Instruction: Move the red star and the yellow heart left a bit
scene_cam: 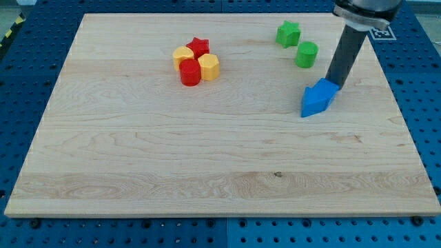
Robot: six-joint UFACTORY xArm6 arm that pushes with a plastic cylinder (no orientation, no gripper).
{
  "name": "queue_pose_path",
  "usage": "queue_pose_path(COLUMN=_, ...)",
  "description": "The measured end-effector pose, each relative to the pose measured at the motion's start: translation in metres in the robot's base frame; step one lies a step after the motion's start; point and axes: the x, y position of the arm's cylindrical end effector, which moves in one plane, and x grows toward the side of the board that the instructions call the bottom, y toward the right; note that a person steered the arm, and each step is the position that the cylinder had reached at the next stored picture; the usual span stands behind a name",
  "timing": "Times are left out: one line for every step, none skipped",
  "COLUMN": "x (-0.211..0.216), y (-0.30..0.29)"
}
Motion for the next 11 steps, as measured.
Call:
queue_pose_path(x=0.023, y=-0.014)
queue_pose_path(x=0.028, y=-0.042)
queue_pose_path(x=0.035, y=-0.064)
queue_pose_path(x=-0.025, y=-0.064)
queue_pose_path(x=-0.09, y=-0.091)
queue_pose_path(x=-0.097, y=-0.162)
queue_pose_path(x=-0.097, y=-0.22)
queue_pose_path(x=-0.097, y=-0.255)
queue_pose_path(x=-0.094, y=-0.254)
queue_pose_path(x=-0.075, y=-0.242)
queue_pose_path(x=-0.072, y=-0.217)
